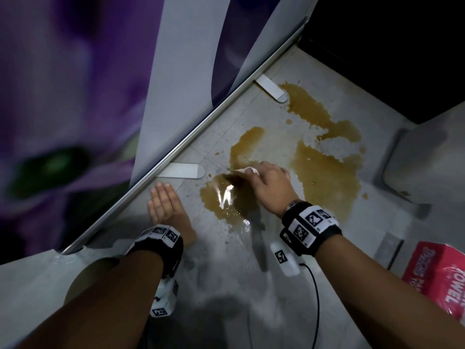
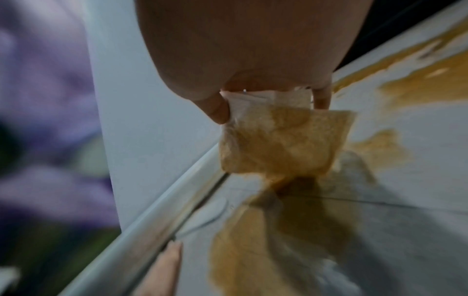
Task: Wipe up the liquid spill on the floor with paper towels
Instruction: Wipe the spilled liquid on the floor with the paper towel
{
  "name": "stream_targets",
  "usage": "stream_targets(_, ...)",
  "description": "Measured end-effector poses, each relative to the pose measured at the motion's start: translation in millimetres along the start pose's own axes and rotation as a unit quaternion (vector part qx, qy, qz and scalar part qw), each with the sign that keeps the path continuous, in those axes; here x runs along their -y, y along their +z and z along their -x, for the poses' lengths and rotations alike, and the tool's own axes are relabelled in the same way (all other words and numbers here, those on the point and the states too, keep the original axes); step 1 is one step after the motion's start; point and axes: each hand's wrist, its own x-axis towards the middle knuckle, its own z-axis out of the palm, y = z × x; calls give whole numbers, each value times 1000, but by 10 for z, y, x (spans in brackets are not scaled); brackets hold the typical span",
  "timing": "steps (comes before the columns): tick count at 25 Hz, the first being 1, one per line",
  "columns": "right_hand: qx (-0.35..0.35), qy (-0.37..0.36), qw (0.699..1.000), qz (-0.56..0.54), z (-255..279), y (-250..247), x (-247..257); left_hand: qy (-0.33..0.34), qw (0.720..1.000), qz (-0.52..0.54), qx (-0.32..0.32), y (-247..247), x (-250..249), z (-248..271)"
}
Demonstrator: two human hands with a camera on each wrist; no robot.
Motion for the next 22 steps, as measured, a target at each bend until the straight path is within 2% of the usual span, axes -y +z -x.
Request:
stream_targets(2, 1, 41, 973, -226, -52, -38, 90, 6, 999, 3, 46, -40, -11, -39)
stream_targets(3, -8, 57, 960, -275, -98, -30, 98, -1, 997, 3, 80, -71, -26, -46)
stream_targets(4, -16, 69, 960, -273, -144, -7, 77, -18, 993, 3, 119, -87, -41, -61)
stream_targets(6, -35, 85, 985, -147, -191, 66, -35, -73, 973, -12, 218, -227, -27, -53)
stream_targets(8, -69, 68, 995, 29, -128, 128, -136, -63, 949, -37, 306, -392, 12, -28)
stream_targets(11, -71, -36, 989, 122, 104, 245, -106, -61, 903, 9, 425, -655, 25, -140)
stream_targets(13, -36, -77, 981, 174, 252, 403, -67, -50, 890, 16, 454, -717, 38, -187)
stream_targets(17, 46, -17, 971, 236, 343, 770, -135, -39, 882, 29, 470, -758, 49, -197)
stream_targets(19, 47, -16, 977, 209, 319, 834, -195, -34, 880, 38, 473, -764, 42, -206)
stream_targets(22, -3, -82, 990, 114, 334, 839, -243, -33, 881, 38, 470, -779, 26, -226)
